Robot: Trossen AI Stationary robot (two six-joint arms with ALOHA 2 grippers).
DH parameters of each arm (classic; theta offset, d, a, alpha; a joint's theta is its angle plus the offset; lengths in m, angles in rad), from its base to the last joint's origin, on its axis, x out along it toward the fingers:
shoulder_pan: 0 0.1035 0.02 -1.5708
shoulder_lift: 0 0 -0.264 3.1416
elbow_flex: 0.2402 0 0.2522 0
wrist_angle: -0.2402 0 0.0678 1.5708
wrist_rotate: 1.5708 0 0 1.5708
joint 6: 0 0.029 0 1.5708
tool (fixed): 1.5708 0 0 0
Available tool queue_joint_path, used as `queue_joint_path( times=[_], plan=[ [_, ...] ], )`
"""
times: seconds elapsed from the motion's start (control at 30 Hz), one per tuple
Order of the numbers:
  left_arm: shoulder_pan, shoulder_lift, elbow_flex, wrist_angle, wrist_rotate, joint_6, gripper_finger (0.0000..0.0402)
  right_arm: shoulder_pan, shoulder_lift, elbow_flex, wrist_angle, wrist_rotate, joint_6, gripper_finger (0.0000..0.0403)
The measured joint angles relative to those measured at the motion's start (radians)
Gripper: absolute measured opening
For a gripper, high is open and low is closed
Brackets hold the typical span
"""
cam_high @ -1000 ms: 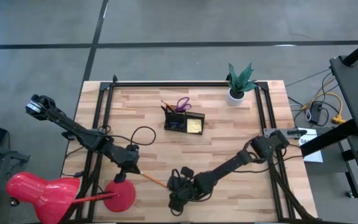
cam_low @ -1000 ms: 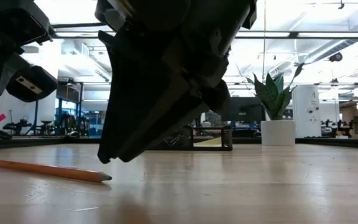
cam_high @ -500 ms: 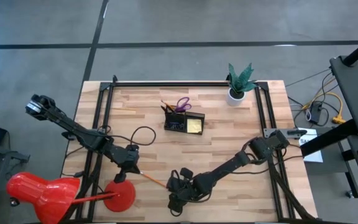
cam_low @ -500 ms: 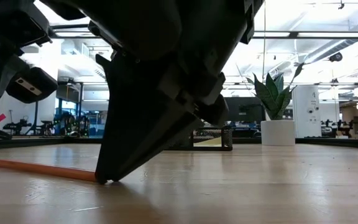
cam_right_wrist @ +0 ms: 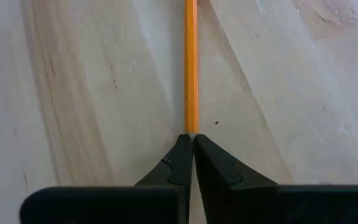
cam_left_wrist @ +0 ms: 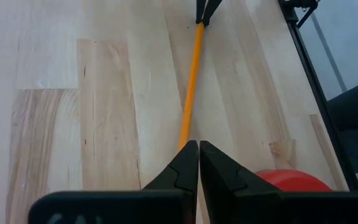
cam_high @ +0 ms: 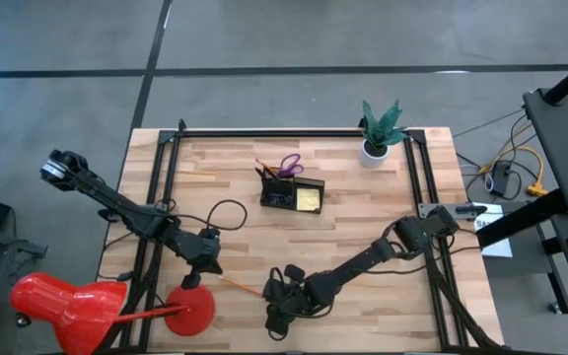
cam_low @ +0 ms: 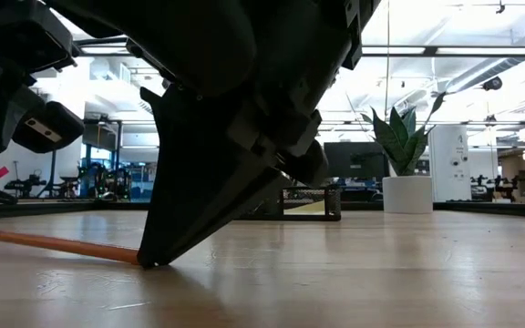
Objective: Pick and place office supplies into organizer
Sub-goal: Put the pencil into the desk organizer
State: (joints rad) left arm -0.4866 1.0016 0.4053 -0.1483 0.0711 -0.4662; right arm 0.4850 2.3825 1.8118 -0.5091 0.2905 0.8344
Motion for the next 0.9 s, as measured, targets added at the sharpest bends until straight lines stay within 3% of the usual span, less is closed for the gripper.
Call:
queue_joint_path(
  times=[0.63,0.9],
  plan=[
    [-0.024,0.036,-0.002,-0.046,0.006,0.011,0.0004,-0.003,0.001,-0.026,0.026,0.000,0.048,0.0008],
    [-0.037,0.128,0.017,-0.044,-0.050,0.110,0.0086,-0.005,0.001,-0.027,0.027,0.000,0.045,0.0008]
  ],
)
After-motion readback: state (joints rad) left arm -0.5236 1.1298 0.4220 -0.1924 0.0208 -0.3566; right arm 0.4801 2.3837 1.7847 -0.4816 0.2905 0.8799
